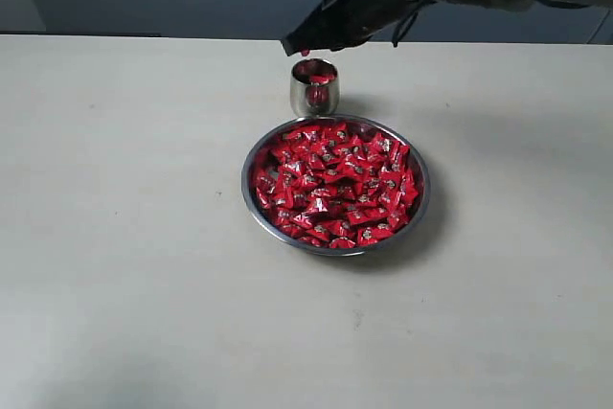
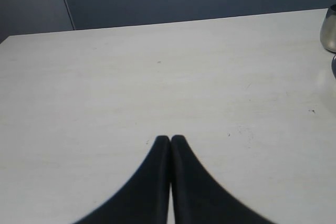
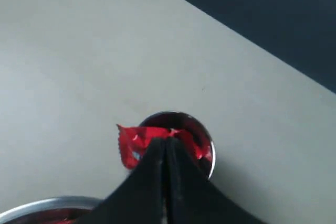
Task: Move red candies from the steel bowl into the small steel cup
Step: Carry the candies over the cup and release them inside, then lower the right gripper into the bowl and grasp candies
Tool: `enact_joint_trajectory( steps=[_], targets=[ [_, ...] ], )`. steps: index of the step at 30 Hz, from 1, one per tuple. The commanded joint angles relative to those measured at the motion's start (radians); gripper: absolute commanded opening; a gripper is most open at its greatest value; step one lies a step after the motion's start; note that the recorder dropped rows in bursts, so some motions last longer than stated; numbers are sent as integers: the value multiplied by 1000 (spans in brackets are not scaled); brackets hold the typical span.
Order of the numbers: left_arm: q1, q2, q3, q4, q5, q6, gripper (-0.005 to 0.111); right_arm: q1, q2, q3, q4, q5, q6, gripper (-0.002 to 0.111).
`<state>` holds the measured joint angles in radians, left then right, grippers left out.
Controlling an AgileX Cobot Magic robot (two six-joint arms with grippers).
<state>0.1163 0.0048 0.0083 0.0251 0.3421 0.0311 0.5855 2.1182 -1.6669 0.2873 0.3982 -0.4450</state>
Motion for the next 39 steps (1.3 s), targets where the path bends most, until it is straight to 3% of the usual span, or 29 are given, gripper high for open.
enact_joint_trajectory(
  steps=[1, 7, 14, 17, 25, 30, 39],
  targets=[
    [-8, -5, -8, 2, -5, -2, 0, -23, 99, -99, 2, 4, 5, 0],
    [-8, -5, -8, 2, -5, -2, 0, -26, 157, -151, 6, 62, 9, 6],
    [-8, -5, -8, 2, -5, -2, 0, -26, 155, -151, -10, 104, 9, 45],
    [-8, -5, -8, 2, -5, -2, 0, -26, 130, -151, -10, 132, 12, 42],
    [-8, -5, -8, 2, -5, -2, 0, -24, 23, -151, 49, 388, -26, 16],
    [-8, -5, -8, 2, -5, -2, 0, -16, -19, -78, 167, 491, -132, 15],
    [-8, -5, -8, 2, -5, -2, 0, 93, -67, 168, 95, 507, -138, 15]
  ],
)
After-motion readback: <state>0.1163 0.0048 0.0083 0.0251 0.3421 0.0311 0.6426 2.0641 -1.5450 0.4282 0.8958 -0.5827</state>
